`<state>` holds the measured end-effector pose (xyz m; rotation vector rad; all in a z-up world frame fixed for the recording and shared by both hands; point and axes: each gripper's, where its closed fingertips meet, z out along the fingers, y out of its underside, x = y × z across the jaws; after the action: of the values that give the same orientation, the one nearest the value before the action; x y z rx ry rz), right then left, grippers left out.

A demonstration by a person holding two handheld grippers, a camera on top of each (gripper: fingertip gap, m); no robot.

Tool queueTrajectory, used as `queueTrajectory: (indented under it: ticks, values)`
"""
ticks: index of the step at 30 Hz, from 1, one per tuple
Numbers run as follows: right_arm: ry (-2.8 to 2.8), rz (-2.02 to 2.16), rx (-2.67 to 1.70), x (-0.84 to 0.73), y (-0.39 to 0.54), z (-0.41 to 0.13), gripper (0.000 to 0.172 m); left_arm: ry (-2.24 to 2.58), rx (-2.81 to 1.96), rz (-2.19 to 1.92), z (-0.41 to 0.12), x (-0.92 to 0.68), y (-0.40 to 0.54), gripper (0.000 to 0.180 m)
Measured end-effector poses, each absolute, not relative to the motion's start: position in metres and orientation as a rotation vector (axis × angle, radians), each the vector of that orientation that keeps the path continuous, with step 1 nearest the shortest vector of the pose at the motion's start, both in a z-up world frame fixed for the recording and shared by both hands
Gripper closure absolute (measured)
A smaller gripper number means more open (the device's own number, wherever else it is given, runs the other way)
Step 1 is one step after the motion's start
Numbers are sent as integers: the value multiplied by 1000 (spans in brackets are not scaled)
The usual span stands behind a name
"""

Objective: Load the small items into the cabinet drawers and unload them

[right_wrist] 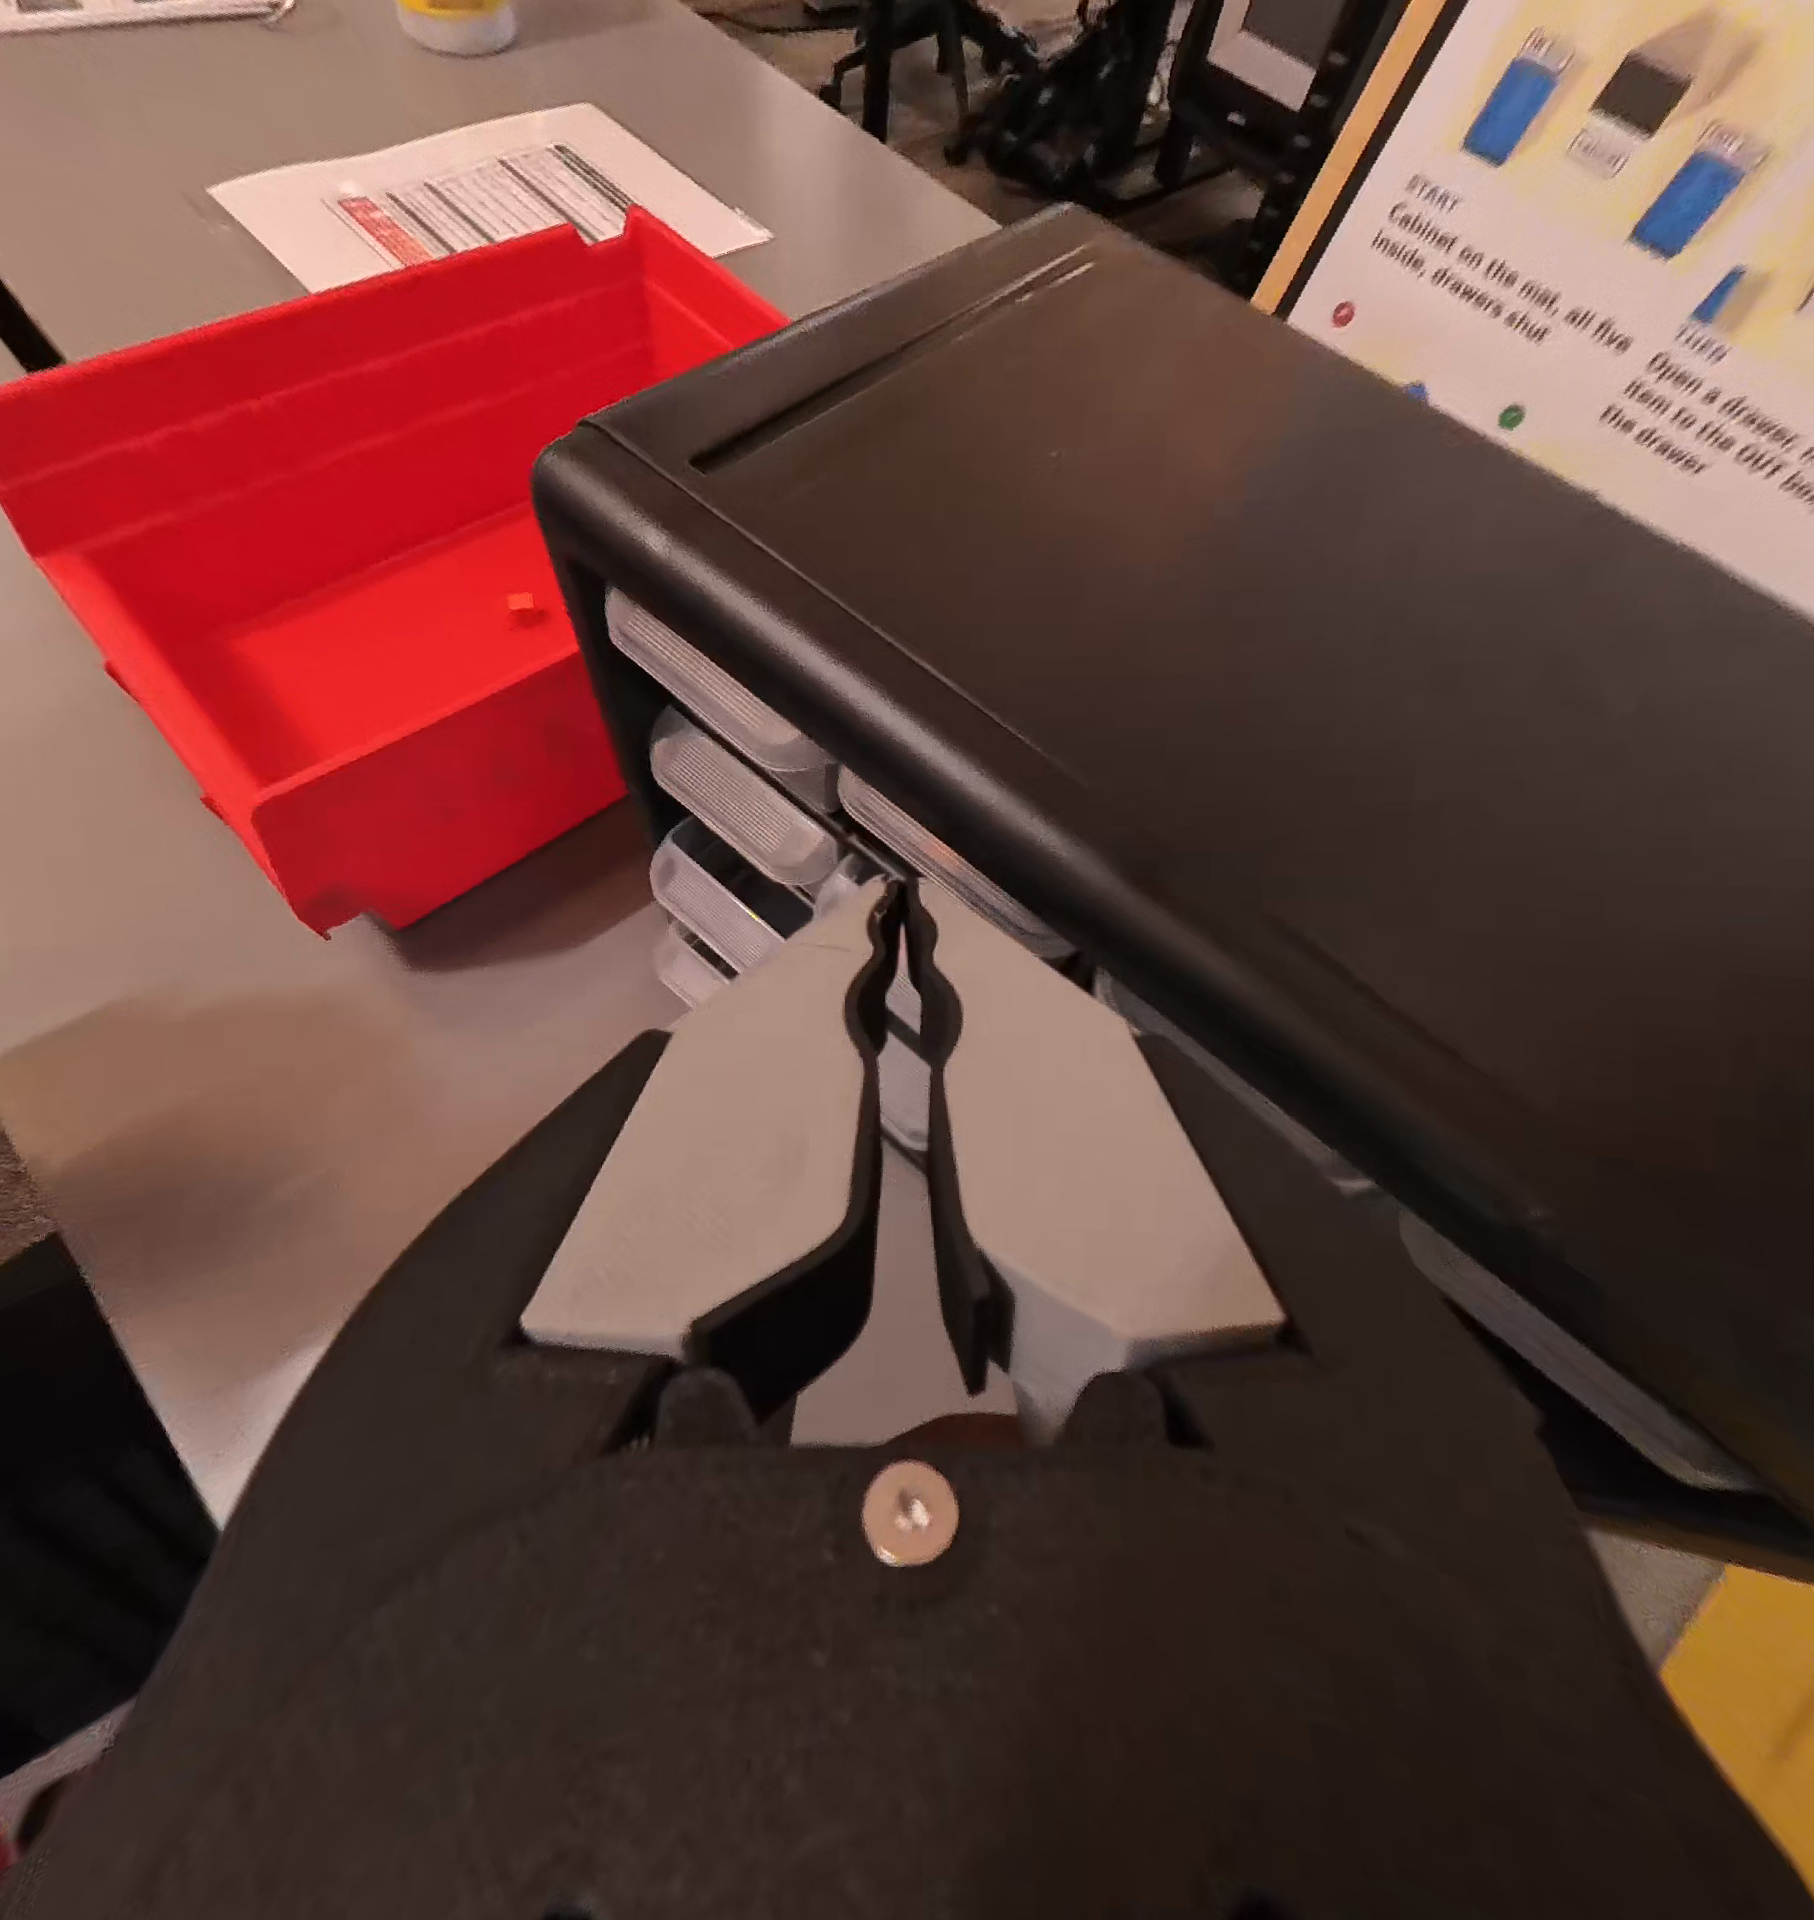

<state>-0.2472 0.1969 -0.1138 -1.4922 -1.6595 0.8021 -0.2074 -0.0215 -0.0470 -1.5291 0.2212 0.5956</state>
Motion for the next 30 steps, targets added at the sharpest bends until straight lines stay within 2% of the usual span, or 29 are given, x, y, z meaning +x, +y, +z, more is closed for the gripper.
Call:
queueTrajectory:
  ticks: [6, 12, 18, 23, 30]
  values:
    - [-1654, 875, -1451, -240, 176, -122, 166, 222, -1535, 602, -47, -209, -24, 180]
    - [-1560, 1221, -1436, -244, 139, -121, 165, 211, -1533, 604, -46, -210, -24, 180]
    - [-1369, 1551, -1473, -269, 131, -114, 153, 218, -1520, 632, -42, -207, -28, 180]
    - [-1195, 1791, -1533, -282, 141, -110, 153, 213, -1520, 604, -45, -209, -26, 180]
    - [-1049, 1986, -1509, -285, 154, -102, 164, 228, -1525, 612, -47, -209, -24, 180]
